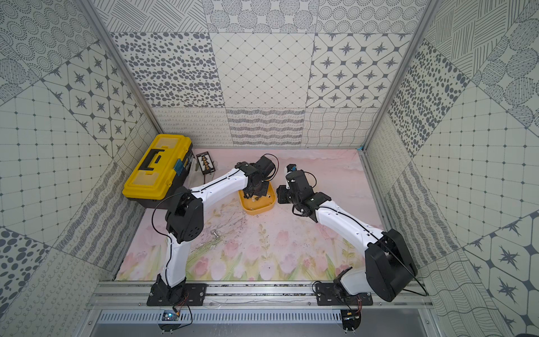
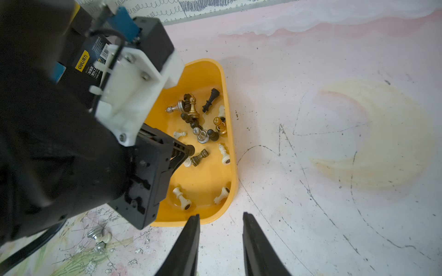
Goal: Put the chess pieces into the storage box
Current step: Place the chess piece in the storage box.
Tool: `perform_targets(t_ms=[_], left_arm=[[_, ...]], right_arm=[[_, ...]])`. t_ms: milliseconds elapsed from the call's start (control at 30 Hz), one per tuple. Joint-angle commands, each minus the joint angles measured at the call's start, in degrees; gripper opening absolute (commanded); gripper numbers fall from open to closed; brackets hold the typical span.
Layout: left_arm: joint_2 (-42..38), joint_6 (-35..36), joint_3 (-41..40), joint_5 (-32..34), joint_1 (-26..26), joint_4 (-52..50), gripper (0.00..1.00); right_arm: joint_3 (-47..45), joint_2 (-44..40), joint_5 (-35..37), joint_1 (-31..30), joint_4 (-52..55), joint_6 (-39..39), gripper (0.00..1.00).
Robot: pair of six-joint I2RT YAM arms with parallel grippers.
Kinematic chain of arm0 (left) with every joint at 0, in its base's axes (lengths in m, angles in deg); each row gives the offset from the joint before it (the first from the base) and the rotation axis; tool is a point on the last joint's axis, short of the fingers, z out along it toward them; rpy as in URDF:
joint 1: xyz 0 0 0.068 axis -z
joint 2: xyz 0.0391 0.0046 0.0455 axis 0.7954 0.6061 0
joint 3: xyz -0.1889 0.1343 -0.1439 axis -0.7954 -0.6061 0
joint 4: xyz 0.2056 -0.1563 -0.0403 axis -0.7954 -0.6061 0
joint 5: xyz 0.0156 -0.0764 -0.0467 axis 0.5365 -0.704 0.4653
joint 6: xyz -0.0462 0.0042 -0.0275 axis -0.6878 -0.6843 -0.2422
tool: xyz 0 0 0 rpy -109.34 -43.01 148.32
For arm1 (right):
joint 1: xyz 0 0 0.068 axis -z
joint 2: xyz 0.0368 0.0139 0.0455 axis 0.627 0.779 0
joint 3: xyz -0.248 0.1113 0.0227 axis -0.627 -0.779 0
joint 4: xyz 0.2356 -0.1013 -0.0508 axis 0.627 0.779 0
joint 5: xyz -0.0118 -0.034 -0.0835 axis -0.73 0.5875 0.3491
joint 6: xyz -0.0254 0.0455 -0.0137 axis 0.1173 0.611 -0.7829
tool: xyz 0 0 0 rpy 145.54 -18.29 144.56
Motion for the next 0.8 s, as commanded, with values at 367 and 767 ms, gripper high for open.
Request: perform_targets(t_ms=[367,767], left_arm=[[6.1,2.93,7.13,-4.85,-1.66,-7.24,0.27],[-5.08,3.22,2.05,-5.01,-1.69,-6.17,0.34]], right_arm=[[0.62,-1.51,-1.13,0.82,-0.47,-1.01,0.38],[3.79,-2.13,-0.51,-1.61,3.26,-0.99,0.39]])
